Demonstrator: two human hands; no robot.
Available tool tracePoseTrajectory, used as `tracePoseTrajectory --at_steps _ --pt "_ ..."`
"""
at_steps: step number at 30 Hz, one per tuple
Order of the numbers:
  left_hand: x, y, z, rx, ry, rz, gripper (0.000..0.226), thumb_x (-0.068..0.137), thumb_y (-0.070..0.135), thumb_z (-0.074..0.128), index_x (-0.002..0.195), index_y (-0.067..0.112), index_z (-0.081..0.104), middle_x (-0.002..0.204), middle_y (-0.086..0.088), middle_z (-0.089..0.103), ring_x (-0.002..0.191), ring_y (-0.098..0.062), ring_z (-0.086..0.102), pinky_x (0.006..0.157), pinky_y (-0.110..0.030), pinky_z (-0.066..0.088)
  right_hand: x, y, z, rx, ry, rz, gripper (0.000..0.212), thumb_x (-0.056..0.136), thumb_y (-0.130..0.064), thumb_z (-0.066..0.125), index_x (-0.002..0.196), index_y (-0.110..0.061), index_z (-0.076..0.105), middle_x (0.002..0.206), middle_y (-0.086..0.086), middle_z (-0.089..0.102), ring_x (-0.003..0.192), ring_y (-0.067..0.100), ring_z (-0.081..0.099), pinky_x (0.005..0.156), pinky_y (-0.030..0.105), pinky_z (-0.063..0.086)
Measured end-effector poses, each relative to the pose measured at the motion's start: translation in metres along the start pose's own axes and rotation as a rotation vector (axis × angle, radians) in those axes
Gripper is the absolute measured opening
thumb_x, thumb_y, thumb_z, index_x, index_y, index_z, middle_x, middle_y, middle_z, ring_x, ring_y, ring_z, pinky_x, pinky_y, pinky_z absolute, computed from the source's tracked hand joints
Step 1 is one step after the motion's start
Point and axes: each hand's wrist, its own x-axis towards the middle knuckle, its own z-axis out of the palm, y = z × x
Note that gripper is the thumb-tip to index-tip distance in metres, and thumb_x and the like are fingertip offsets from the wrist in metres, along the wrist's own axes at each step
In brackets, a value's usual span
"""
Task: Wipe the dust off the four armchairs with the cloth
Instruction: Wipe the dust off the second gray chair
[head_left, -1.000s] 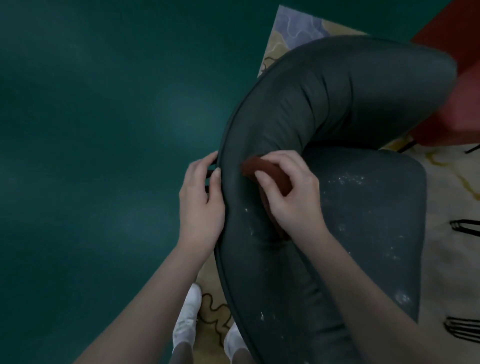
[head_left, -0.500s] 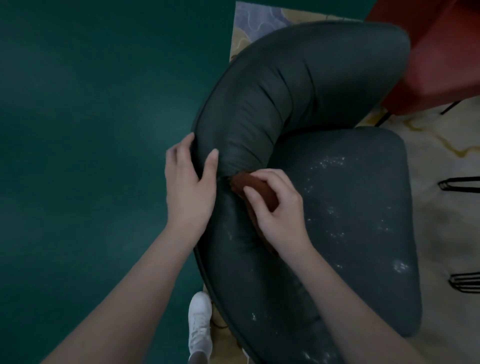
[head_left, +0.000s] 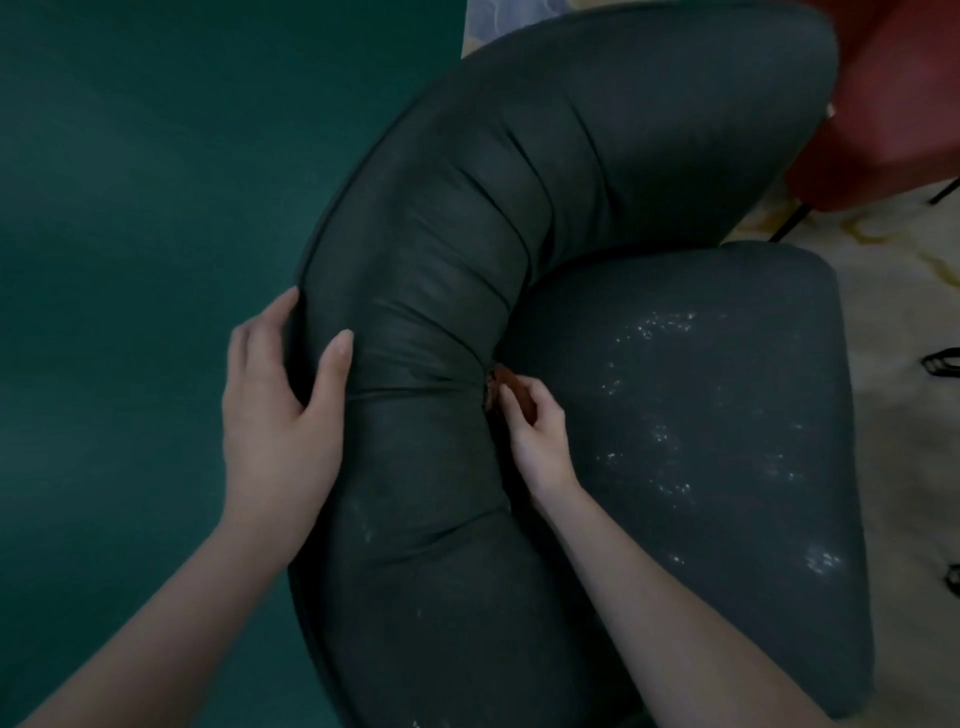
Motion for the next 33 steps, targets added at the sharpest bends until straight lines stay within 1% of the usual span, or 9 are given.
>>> tracePoseTrajectory --at_steps 4,10,15,18,21,24,25,28,33 --pt "0.000 0.000 0.002 -0.006 0.019 0.003 0.055 0.095 0.046 0.050 0.145 0.026 0.042 0.132 0.017 0.041 0.127 -0.004 0.043 0.106 -0.024 0.033 0.031 0.036 -0.002 -0.065 -0.029 0.098 0.005 0.100 -0.017 0.056 0.100 -0.018 0.062 0.095 -0.001 0.068 0.093 0.014 0.063 0.078 0.016 0.049" --pt "0.002 -0.011 0.004 0.034 0.061 0.050 0.054 0.092 0.054 0.048 0.141 0.032 0.045 0.127 0.022 0.044 0.123 -0.010 0.049 0.105 -0.033 0.038 0.049 0.081 0.002 -0.022 -0.106 0.326 0.005 0.101 -0.013 0.052 0.102 -0.017 0.055 0.096 -0.002 0.063 0.087 0.012 0.059 0.066 0.013 0.049" --pt "0.006 -0.024 0.005 -0.017 0.072 0.062 0.043 0.088 0.069 0.049 0.129 0.058 0.043 0.134 0.009 0.054 0.124 -0.016 0.054 0.104 -0.051 0.045 0.051 0.093 0.004 0.033 -0.108 0.351 0.004 0.101 -0.013 0.052 0.105 -0.011 0.053 0.093 -0.003 0.061 0.084 0.010 0.057 0.059 0.008 0.047" --pt "0.007 -0.029 0.006 -0.050 0.081 0.053 0.046 0.085 0.072 0.050 0.129 0.058 0.045 0.132 0.006 0.056 0.123 -0.019 0.055 0.103 -0.053 0.045 0.056 0.103 0.000 -0.039 -0.131 0.324 0.004 0.101 -0.014 0.053 0.105 -0.012 0.053 0.096 -0.005 0.061 0.084 0.004 0.057 0.060 0.003 0.043" --pt "0.008 -0.032 0.007 -0.056 0.082 0.056 0.048 0.086 0.072 0.051 0.130 0.055 0.047 0.133 0.004 0.056 0.124 -0.020 0.056 0.103 -0.054 0.044 0.059 0.108 0.003 -0.067 -0.159 0.317 0.005 0.101 -0.017 0.054 0.106 -0.018 0.055 0.099 -0.008 0.061 0.093 0.010 0.059 0.069 0.005 0.046" --pt "0.007 -0.030 0.007 -0.028 0.080 0.062 0.045 0.088 0.068 0.050 0.130 0.055 0.046 0.131 0.004 0.057 0.123 -0.020 0.056 0.102 -0.054 0.045 0.056 0.113 0.009 0.029 -0.156 0.404 0.005 0.098 -0.024 0.060 0.102 -0.022 0.063 0.105 0.001 0.069 0.103 0.021 0.064 0.091 0.033 0.054" --pt "0.006 -0.029 0.006 -0.019 0.081 0.060 0.043 0.088 0.066 0.050 0.130 0.056 0.045 0.130 0.003 0.057 0.123 -0.019 0.056 0.102 -0.053 0.045 0.055 0.113 0.010 0.060 -0.150 0.414 0.005 0.097 -0.024 0.062 0.101 -0.022 0.065 0.105 0.004 0.070 0.102 0.023 0.065 0.091 0.038 0.054" --pt "0.005 -0.025 0.006 -0.006 0.077 0.056 0.043 0.089 0.065 0.049 0.130 0.056 0.044 0.131 0.005 0.056 0.123 -0.017 0.055 0.104 -0.051 0.045 0.051 0.101 0.007 0.098 -0.156 0.375 0.003 0.096 -0.015 0.063 0.097 -0.015 0.065 0.093 0.007 0.067 0.090 0.021 0.061 0.078 0.031 0.051" --pt "0.002 -0.014 0.006 0.004 0.063 0.046 0.052 0.089 0.057 0.048 0.137 0.036 0.046 0.131 0.012 0.051 0.124 -0.012 0.052 0.107 -0.044 0.042 0.027 0.059 0.001 0.162 -0.193 0.316 0.012 0.095 -0.019 0.065 0.103 -0.010 0.068 0.092 0.006 0.070 0.086 0.016 0.065 0.078 0.028 0.052"
